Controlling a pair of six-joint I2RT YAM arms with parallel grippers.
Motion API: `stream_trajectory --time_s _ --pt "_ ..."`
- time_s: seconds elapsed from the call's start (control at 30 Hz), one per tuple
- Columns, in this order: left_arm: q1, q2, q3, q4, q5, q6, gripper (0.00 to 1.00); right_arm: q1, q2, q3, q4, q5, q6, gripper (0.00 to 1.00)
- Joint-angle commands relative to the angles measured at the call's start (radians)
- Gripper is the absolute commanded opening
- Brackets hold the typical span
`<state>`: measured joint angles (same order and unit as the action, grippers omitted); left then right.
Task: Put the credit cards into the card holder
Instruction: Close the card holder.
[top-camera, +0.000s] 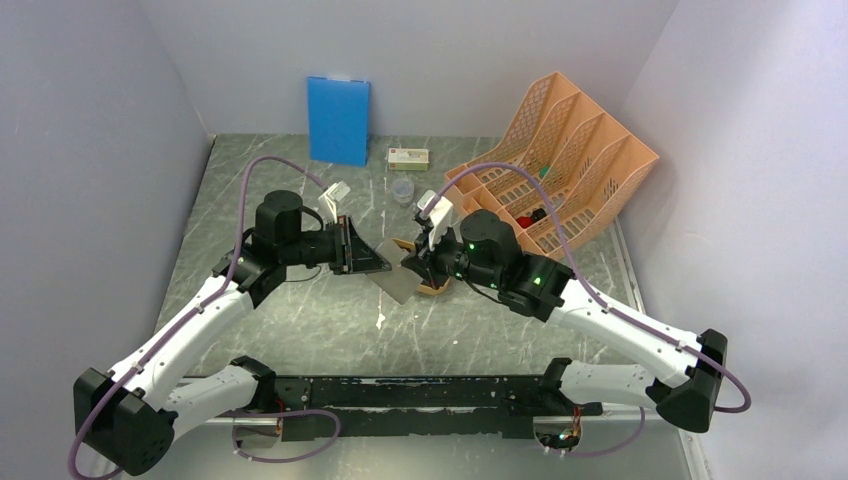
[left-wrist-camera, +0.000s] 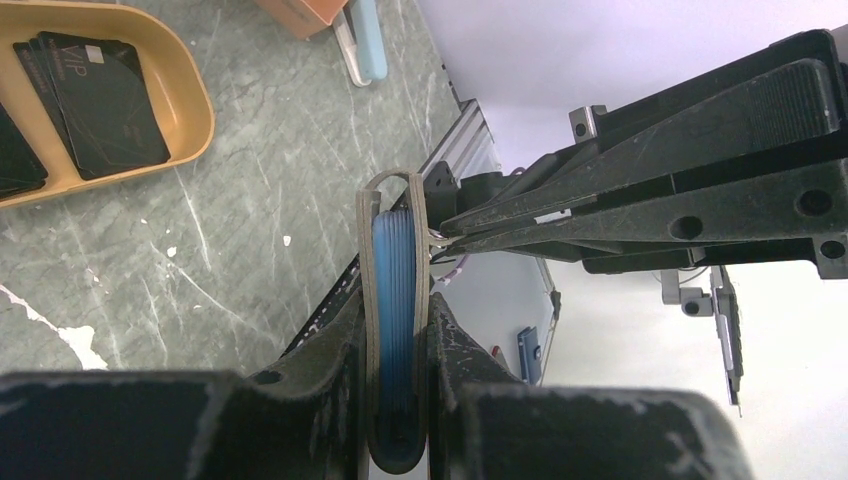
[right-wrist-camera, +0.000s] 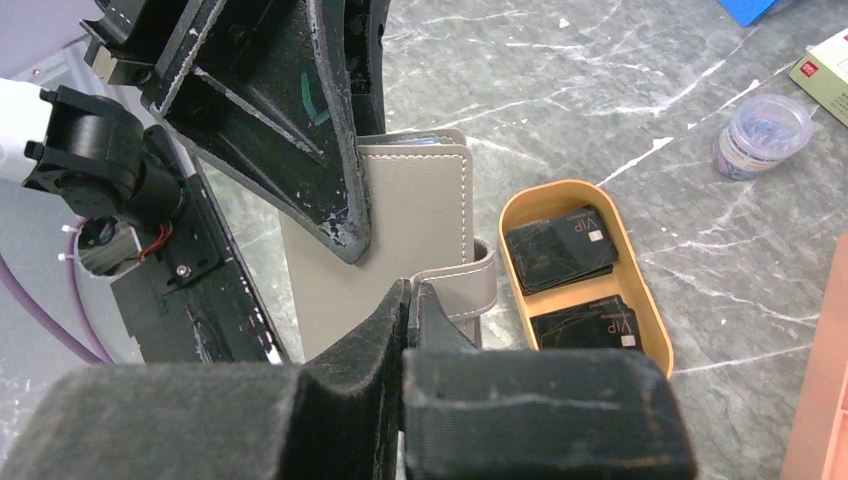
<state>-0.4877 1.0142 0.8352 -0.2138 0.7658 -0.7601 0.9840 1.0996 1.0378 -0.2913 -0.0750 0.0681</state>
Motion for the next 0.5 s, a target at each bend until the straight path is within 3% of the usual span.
stream_trajectory --time_s 0.0,0.47 --pt "0.004 -0.014 0.035 0.069 0.028 -0.032 0.05 0.005 -0.015 -0.008 -0.028 0.003 -0.004 0.0" --pt "0.003 -0.009 0.033 0.062 0.025 -0.026 0.05 0.005 -0.007 -0.018 0.028 -0.072 0.042 0.0"
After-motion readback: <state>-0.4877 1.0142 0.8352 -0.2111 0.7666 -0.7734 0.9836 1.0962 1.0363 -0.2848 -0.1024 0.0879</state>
